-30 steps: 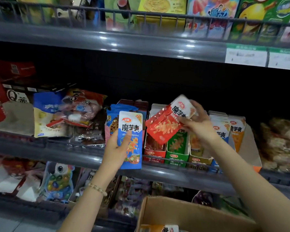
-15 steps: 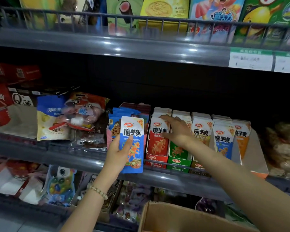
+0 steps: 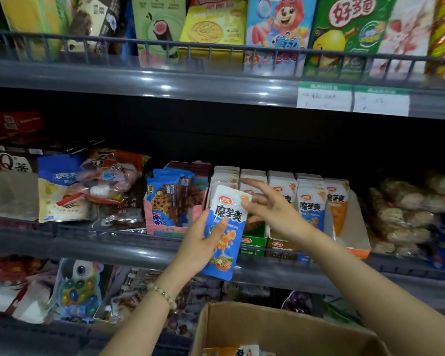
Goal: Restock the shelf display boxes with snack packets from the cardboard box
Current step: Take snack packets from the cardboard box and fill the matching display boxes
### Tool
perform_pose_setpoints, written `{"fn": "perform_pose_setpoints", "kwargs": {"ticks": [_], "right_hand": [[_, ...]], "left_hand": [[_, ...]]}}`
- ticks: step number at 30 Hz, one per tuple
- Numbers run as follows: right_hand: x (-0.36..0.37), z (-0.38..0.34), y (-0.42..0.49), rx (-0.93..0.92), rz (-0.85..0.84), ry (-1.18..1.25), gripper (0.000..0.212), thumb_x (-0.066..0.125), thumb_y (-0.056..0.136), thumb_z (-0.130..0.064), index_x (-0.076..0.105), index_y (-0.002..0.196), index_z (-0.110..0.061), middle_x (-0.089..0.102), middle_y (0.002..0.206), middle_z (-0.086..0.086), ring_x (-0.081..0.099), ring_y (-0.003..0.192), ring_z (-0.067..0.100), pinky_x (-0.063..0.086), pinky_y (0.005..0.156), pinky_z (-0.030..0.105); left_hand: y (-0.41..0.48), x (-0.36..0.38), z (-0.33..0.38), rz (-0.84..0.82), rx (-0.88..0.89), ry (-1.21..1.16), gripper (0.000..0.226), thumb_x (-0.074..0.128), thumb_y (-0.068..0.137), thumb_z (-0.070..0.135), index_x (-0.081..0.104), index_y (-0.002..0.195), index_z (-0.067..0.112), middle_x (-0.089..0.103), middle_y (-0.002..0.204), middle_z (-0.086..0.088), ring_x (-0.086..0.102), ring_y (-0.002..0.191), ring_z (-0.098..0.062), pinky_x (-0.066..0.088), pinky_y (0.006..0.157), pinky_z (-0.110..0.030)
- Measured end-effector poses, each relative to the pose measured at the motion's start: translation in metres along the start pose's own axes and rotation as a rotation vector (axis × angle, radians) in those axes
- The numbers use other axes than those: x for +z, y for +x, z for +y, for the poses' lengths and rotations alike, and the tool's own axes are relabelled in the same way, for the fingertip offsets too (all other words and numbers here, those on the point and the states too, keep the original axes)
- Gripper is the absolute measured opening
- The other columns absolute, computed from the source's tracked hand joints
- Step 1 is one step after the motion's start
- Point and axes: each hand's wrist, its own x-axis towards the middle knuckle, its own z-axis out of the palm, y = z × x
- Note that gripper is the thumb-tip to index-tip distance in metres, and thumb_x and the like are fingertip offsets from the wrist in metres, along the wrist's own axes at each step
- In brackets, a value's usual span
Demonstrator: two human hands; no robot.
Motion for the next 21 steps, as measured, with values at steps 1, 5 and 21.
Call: {"fn": "perform_pose_setpoints", "kwargs": {"ticks": [1, 5, 21], "right_hand": [[-0.007, -0.001, -0.009, 0.021, -0.014, 0.025, 0.040, 0.061, 0.089, -0.013, 0.051, 0.124, -0.032, 0.065, 0.113, 0.010, 0.066, 0.099, 0.018, 0.058, 0.076, 0.030], [-0.039, -0.003, -0.037, 0.060, 0.035, 0.010, 0.047, 0.064, 0.086, -0.001, 0.052, 0.126, -0.023, 0.071, 0.103, 0.005, 0.070, 0.093, 0.017, 0.060, 0.071, 0.031], [-0.183, 0.023, -0.025, -0.155, 0.648, -0.127, 0.045, 0.063, 0.081, 0.011, 0.053, 0.124, -0.001, 0.060, 0.109, -0.002, 0.062, 0.090, -0.004, 0.050, 0.073, 0.010]], "left_hand": [[0.001, 0.010, 0.001, -0.035, 0.005, 0.016, 0.012, 0.052, 0.094, 0.027, 0.056, 0.106, 0.029, 0.071, 0.098, 0.009, 0.069, 0.087, -0.004, 0.056, 0.071, -0.023], [0.005, 0.050, 0.006, -0.140, 0.013, 0.023, 0.024, 0.051, 0.094, 0.032, 0.055, 0.114, 0.020, 0.070, 0.103, 0.003, 0.069, 0.090, -0.010, 0.057, 0.077, -0.034], [0.053, 0.123, -0.009, -0.346, 0.167, 0.642, 0.021, 0.062, 0.087, 0.035, 0.059, 0.104, 0.023, 0.062, 0.095, 0.013, 0.060, 0.086, -0.003, 0.054, 0.080, -0.022]]}}
